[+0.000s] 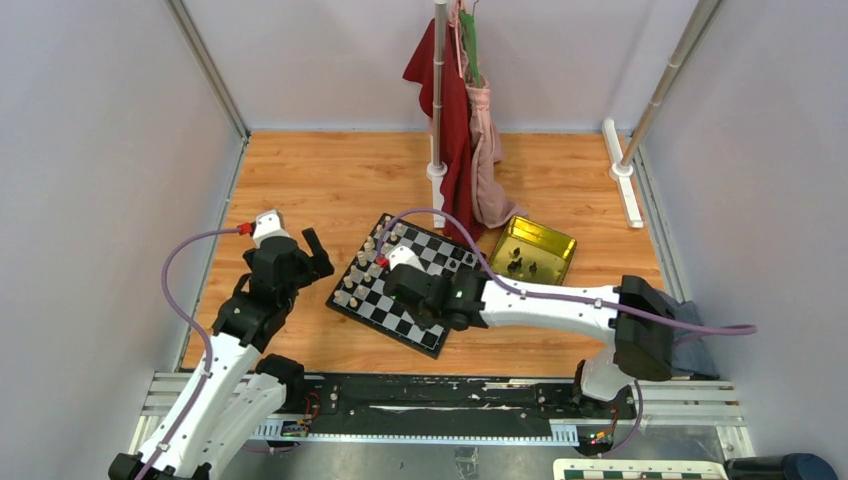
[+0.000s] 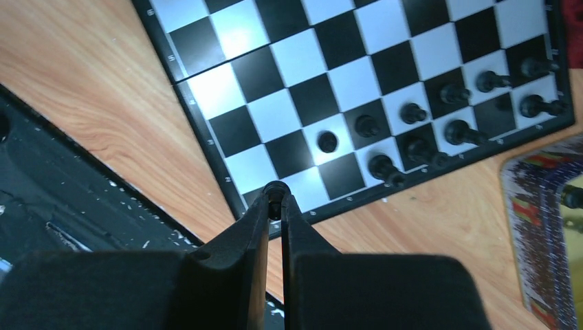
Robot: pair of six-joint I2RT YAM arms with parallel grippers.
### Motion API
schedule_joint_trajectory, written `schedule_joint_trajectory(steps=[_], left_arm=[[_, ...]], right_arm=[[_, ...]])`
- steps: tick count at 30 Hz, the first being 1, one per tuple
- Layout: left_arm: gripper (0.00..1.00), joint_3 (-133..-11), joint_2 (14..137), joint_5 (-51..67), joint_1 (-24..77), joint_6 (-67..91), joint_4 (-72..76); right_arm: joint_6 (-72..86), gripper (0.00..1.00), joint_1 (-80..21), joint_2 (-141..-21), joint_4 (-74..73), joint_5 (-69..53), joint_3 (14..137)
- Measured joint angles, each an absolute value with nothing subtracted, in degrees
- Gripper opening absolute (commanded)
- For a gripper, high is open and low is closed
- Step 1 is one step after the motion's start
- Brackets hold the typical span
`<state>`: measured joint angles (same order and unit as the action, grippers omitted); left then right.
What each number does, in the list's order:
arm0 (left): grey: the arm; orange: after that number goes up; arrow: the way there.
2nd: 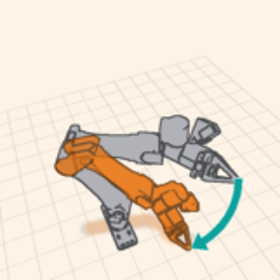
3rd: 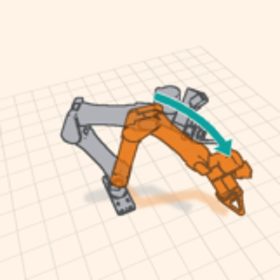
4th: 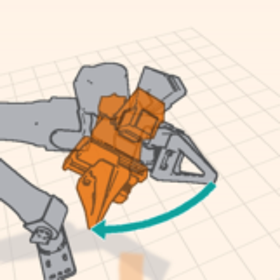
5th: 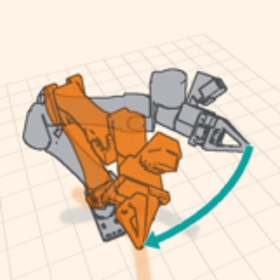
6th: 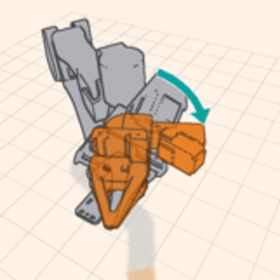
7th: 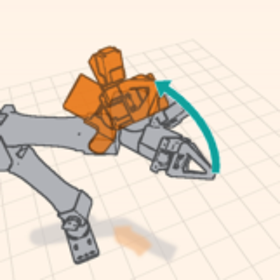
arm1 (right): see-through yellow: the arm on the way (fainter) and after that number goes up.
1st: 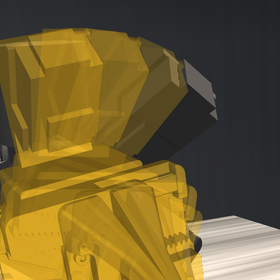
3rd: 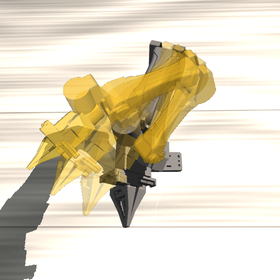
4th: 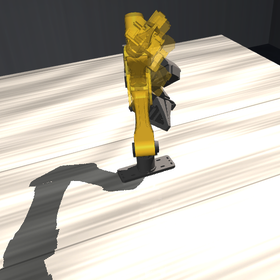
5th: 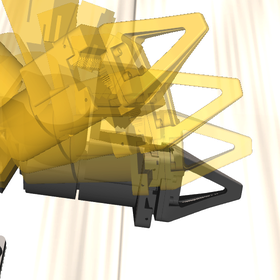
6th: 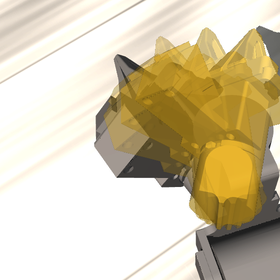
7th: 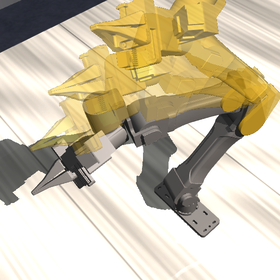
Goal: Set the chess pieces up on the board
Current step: Place the chess piece on the chessboard.
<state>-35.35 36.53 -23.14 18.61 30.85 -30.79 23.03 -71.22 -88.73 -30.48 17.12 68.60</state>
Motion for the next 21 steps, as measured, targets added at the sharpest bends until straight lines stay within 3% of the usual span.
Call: schedule_joint_trajectory(steps=[21], left_arm=[[1.00, -36.45, 32.32, -24.69, 18.61, 30.26, -35.38]], right_arm=[[24.69, 0.00, -77.76, -99.96, -29.34, 16.71, 71.83]])
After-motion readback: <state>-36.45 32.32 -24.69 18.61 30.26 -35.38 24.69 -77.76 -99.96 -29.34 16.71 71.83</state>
